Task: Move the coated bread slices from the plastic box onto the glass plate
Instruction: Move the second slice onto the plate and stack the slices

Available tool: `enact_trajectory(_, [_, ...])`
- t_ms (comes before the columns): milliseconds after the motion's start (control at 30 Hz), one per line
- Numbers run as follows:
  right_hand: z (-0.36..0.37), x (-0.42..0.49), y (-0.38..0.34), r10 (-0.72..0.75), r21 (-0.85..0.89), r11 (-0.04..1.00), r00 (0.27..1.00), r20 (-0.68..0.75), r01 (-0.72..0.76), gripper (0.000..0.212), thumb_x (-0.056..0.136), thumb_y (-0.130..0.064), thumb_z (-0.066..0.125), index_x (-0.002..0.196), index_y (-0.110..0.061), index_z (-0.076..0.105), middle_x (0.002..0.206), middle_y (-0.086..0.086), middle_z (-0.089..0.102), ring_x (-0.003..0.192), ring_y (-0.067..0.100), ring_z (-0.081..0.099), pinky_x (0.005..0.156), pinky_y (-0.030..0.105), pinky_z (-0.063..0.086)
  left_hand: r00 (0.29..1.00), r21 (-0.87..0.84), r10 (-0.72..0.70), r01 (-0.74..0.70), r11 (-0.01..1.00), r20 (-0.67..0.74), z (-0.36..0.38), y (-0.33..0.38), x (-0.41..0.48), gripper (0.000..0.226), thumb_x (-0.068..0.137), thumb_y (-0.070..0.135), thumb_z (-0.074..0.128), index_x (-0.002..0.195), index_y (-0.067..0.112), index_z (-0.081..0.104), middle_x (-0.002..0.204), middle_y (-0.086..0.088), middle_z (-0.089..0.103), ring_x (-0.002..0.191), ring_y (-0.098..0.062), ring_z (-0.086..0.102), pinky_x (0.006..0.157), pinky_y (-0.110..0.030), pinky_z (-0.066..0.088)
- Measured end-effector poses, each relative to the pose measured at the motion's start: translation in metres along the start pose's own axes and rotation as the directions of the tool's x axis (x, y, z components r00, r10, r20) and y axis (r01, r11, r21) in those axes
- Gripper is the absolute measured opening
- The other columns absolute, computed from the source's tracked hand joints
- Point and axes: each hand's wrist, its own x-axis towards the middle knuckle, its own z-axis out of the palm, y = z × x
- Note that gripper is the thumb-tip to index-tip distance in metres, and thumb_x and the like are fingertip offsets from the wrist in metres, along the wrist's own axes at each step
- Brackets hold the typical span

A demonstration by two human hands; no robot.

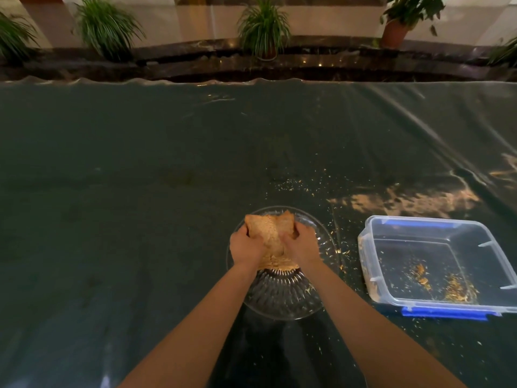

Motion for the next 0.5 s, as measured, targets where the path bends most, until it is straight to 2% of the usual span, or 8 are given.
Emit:
enact_trajectory(100, [-0.001, -0.005, 0.002, -0.026, -0.07, 0.997, 0.999, -0.048, 0.022, 0.049, 0.087, -0.02, 0.06, 0.131, -0.001, 0.049, 0.134, 0.016, 0.041, 0.12, 0.031, 0.046, 0.102, 0.036, 0.041, 1.0, 0.036, 0.018, -0.018, 0.999, -0.007, 0.0, -0.002, -0.007, 0.039, 0.089, 0.011, 0.051, 0.127, 0.01, 0.059, 0.124, -0.013, 0.063, 0.113, -0.028, 0.062, 0.097, -0.044, 0.053])
enact_trajectory(233, [-0.004, -0.01, 0.009, -0.045, -0.072, 0.997, 0.998, -0.051, 0.041, 0.021, 0.086, -0.016, 0.06, 0.104, -0.004, 0.059, 0.112, 0.014, 0.049, 0.103, 0.028, 0.05, 0.087, 0.036, 0.045, 1.0, 0.038, -0.009, 0.009, 0.999, -0.003, 0.002, -0.012, -0.017, 0.039, 0.087, 0.013, 0.053, 0.125, 0.012, 0.061, 0.123, -0.012, 0.063, 0.111, -0.027, 0.062, 0.098, -0.044, 0.053])
enact_trajectory(333, [-0.005, -0.011, 0.014, -0.031, -0.084, 0.996, 0.998, -0.045, 0.027, 0.035, 0.086, -0.015, 0.059, 0.117, 0.001, 0.058, 0.119, 0.019, 0.054, 0.112, 0.034, 0.052, 0.095, 0.042, 0.048, 0.999, 0.045, -0.044, 0.043, 0.998, 0.012, 0.005, -0.017, -0.02, 0.041, 0.089, 0.013, 0.051, 0.129, 0.013, 0.059, 0.125, -0.013, 0.062, 0.111, -0.028, 0.062, 0.098, -0.044, 0.052])
enact_trajectory(500, [-0.001, -0.009, 0.017, -0.026, -0.071, 0.997, 0.999, -0.047, 0.022, 0.034, 0.087, -0.018, 0.059, 0.116, 0.001, 0.059, 0.117, 0.021, 0.056, 0.109, 0.034, 0.054, 0.098, 0.041, 0.047, 0.997, 0.158, -0.072, 0.071, 0.985, -0.004, 0.007, -0.019, -0.016, 0.043, 0.087, 0.014, 0.047, 0.128, 0.008, 0.059, 0.125, -0.018, 0.061, 0.119, -0.036, 0.056, 0.1, -0.049, 0.049])
